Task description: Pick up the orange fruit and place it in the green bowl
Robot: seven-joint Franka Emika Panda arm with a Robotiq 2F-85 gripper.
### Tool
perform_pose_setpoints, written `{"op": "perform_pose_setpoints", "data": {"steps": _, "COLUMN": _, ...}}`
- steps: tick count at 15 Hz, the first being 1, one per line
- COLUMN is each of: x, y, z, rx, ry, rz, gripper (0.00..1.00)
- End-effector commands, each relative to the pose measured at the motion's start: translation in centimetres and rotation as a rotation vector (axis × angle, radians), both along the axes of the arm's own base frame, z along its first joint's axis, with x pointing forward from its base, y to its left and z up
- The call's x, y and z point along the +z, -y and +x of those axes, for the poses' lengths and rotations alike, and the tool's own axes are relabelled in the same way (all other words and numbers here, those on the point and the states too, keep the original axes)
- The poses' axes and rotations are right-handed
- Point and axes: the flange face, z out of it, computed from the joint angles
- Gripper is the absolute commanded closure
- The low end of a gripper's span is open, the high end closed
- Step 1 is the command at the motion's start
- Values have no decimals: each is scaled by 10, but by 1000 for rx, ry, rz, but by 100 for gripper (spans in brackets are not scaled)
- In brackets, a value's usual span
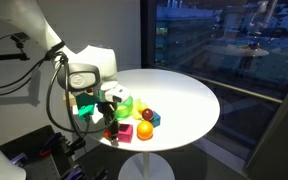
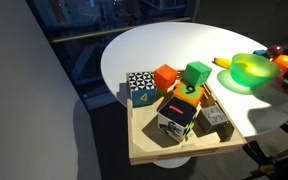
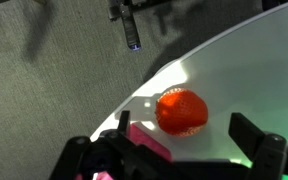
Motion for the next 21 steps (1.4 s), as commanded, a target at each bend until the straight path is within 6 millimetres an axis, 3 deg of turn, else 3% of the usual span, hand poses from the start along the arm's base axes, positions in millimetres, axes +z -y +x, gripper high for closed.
{"op": "perform_pose_setpoints", "data": {"steps": 1, "x": -3, "y": 1, "z": 6, "rx": -24, "ry": -1, "rz": -5, "gripper": 25}}
{"op": "perform_pose_setpoints", "data": {"steps": 2, "x": -3, "y": 1, "z": 7, "rx": -22, "ry": -2, "rz": -6, "gripper": 26}}
{"op": "perform_pose_setpoints", "data": {"steps": 8, "x": 12, "y": 1, "z": 7, "rx": -8, "ry": -3, "rz": 13, "gripper": 74}}
{"op": "perform_pose_setpoints", "data": {"steps": 14, "x": 47, "y": -1, "z": 7, "rx": 4, "ry": -11, "rz": 26, "gripper": 74}}
{"op": "perform_pose_setpoints", "data": {"steps": 21, "x": 95, "y": -10, "z": 25, "rx": 0, "ry": 27, "rz": 45, "gripper": 74}}
